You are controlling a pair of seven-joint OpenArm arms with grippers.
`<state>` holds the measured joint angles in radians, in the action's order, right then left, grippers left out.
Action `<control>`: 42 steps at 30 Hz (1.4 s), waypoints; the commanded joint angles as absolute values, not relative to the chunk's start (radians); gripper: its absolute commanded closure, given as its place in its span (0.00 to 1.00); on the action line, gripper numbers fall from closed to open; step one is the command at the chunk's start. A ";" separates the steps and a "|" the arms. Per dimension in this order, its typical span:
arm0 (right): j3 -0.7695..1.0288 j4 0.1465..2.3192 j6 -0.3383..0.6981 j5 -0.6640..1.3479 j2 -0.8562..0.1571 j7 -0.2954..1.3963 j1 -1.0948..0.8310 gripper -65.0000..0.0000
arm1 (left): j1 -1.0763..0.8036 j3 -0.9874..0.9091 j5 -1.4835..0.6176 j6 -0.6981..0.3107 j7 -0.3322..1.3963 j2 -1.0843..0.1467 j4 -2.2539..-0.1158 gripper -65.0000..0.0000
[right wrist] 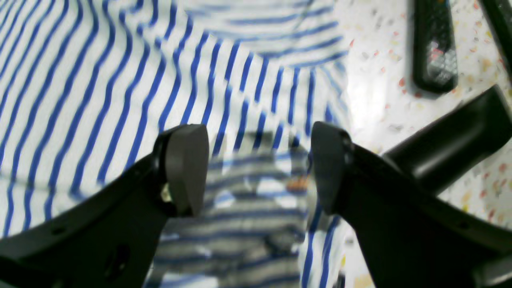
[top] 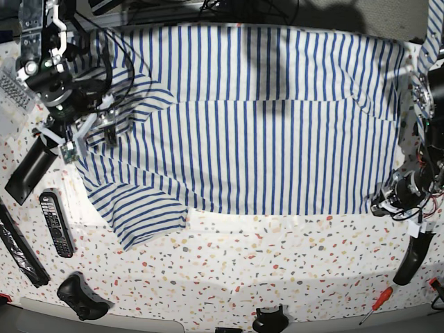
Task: Layout the t-shirt on the table in an organized manner, then fold the t-shirt properly
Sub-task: 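Grasp the hem corners with both grippers, then lay the folded hem onto the shirt body and release both grippers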
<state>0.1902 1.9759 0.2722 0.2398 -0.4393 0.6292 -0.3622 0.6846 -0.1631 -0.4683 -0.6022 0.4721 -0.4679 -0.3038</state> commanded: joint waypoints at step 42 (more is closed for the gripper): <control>0.196 0.569 0.682 0.218 -0.398 0.638 0.599 0.64 | 0.717 -0.164 -0.482 -0.607 0.455 -0.479 -0.321 1.00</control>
